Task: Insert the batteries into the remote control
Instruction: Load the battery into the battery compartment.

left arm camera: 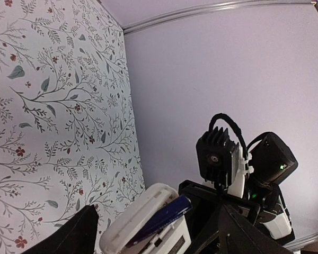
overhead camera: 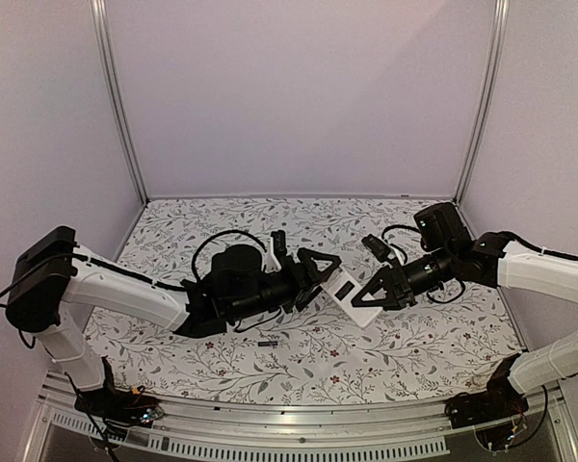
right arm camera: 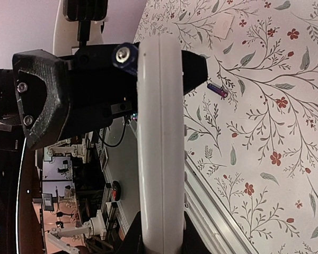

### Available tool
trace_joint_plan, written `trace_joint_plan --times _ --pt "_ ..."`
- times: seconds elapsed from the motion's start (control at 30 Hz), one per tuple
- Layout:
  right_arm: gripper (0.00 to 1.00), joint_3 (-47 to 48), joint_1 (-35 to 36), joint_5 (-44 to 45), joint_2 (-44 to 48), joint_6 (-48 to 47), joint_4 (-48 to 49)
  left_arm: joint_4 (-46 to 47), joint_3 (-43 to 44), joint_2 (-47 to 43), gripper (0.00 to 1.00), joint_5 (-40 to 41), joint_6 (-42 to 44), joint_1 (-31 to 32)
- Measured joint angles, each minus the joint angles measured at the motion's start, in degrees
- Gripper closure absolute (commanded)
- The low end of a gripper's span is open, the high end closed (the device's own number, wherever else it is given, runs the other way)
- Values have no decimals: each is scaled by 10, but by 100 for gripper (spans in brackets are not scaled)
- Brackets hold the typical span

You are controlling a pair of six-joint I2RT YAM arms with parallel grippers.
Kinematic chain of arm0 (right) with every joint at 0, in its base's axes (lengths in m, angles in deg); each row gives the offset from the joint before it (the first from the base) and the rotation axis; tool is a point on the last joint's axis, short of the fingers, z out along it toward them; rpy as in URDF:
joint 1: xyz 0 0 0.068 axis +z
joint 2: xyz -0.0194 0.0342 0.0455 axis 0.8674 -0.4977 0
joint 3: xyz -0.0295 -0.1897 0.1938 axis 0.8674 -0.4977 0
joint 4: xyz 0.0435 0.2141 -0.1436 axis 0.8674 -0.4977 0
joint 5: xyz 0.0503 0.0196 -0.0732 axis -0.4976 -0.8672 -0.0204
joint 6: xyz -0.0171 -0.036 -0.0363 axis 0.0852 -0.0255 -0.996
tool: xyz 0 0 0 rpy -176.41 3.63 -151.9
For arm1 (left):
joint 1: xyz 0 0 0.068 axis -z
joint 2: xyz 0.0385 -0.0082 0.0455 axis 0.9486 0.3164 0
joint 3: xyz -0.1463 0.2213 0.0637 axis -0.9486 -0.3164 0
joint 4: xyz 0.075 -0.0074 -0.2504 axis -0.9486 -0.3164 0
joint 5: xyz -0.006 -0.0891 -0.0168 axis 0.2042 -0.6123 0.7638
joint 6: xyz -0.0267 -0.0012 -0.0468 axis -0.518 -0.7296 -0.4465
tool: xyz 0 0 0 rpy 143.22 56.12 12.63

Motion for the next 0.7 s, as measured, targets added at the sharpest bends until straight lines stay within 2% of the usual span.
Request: trace_joint_plan --times 0.7 --pt "100 8 5 26 0 -33 -33 13 1 17 39 8 -47 -4"
